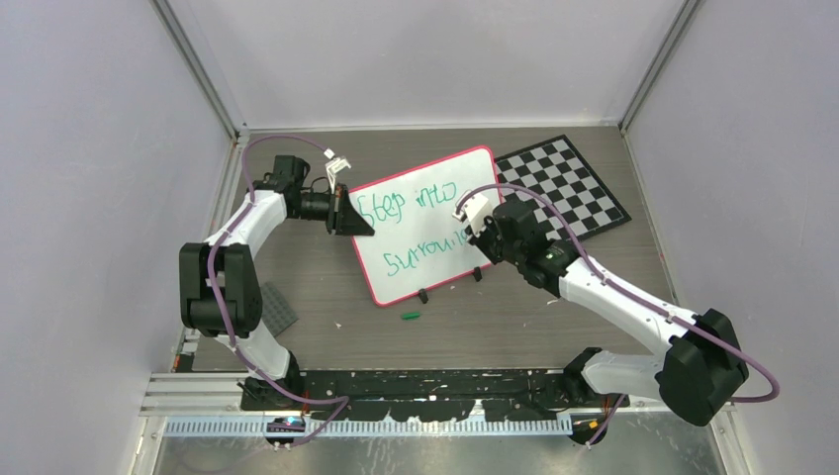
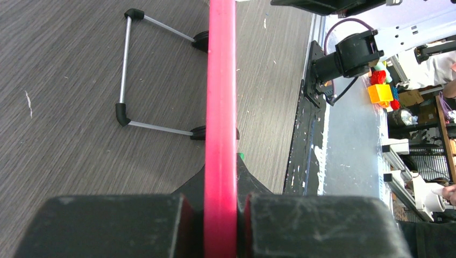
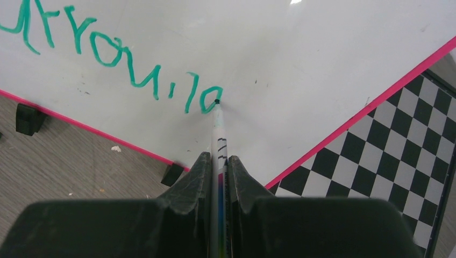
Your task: Write a sentence on the whiteboard
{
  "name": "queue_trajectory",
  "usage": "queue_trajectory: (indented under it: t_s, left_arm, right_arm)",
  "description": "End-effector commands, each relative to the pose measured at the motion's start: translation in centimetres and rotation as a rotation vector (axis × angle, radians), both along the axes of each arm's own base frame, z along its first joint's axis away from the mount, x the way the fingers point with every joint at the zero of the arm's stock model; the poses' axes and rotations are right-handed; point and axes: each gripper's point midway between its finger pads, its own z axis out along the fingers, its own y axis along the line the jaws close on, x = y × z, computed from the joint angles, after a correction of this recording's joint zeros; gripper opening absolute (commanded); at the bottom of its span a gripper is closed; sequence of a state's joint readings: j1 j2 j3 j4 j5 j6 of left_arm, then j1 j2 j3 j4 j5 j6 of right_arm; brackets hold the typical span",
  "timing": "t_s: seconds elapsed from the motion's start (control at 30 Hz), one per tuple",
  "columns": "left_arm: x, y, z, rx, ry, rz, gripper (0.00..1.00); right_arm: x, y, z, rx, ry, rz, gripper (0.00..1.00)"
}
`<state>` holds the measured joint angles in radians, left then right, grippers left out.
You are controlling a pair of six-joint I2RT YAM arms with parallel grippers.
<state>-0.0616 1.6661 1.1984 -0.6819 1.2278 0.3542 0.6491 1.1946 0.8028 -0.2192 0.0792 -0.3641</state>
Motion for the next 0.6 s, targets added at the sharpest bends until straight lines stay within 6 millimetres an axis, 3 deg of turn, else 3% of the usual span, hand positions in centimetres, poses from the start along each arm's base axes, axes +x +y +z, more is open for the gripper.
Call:
queue_trajectory:
  t_s: [0.0, 0.3, 0.57]
  left_arm:
    - [-2.4, 0.6, -3.0, 0.115, 0.149, -0.002, 0.00]
    - [-2.4, 0.6, -2.9, 0.117, 0.146, 0.000, 0.00]
    - [-2.3, 0.6, -3.1, 0.121, 0.148, 0.005, 0.00]
  right_arm:
    - [2.9, 0.4, 4.0, 0.059, -0.111, -0.052, 0.00]
    - [4.5, 0.4, 6.0, 0.085, -0.150, -0.065, 0.00]
    - [3.0, 0.2, 4.3, 0.083, -0.094, -0.038, 0.00]
